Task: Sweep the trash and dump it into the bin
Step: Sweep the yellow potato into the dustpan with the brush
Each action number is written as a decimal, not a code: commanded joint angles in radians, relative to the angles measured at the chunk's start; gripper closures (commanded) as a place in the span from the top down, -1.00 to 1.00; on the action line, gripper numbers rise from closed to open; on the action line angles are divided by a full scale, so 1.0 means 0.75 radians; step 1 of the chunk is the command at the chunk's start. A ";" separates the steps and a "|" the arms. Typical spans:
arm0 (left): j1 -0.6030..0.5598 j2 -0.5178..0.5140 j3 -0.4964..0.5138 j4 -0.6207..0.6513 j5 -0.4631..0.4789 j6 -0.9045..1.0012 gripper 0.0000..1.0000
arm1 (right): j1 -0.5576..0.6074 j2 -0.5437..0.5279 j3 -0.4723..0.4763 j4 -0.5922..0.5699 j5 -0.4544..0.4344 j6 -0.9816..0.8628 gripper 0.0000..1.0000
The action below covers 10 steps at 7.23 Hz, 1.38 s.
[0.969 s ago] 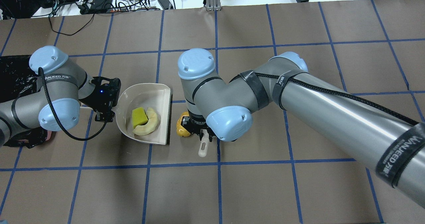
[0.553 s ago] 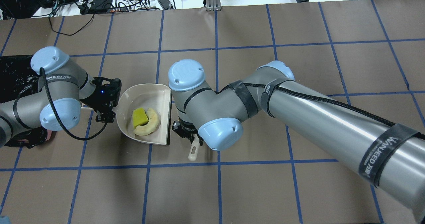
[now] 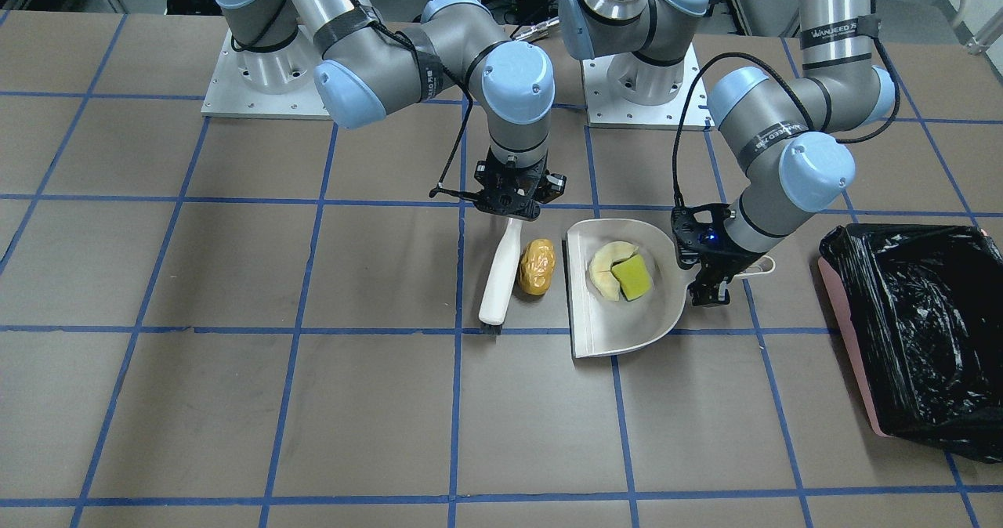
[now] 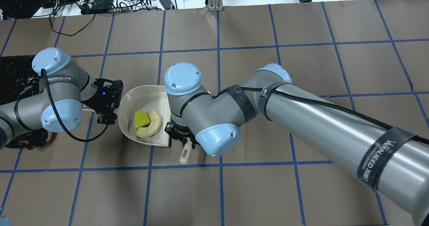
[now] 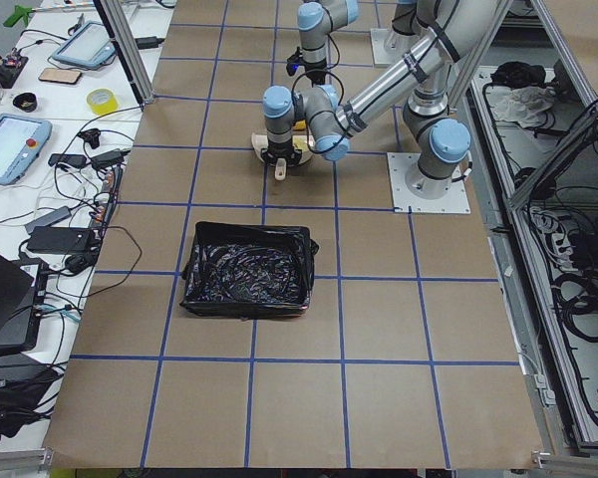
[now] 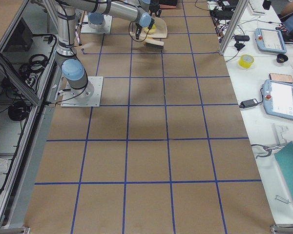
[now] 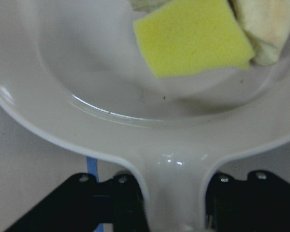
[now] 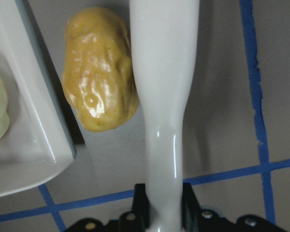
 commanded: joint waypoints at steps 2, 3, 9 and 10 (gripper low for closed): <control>0.001 0.000 -0.002 0.000 0.000 0.001 -1.00 | 0.074 0.130 -0.153 -0.127 0.069 0.186 -1.00; 0.001 0.000 -0.002 0.000 0.000 -0.001 -1.00 | 0.099 0.195 -0.247 -0.120 0.069 0.259 -1.00; 0.016 0.012 0.018 0.008 -0.006 0.013 -1.00 | 0.061 0.184 -0.377 0.120 -0.006 0.181 -1.00; 0.018 0.016 0.031 0.010 -0.008 0.015 -1.00 | 0.028 0.137 -0.369 0.204 -0.015 0.121 -1.00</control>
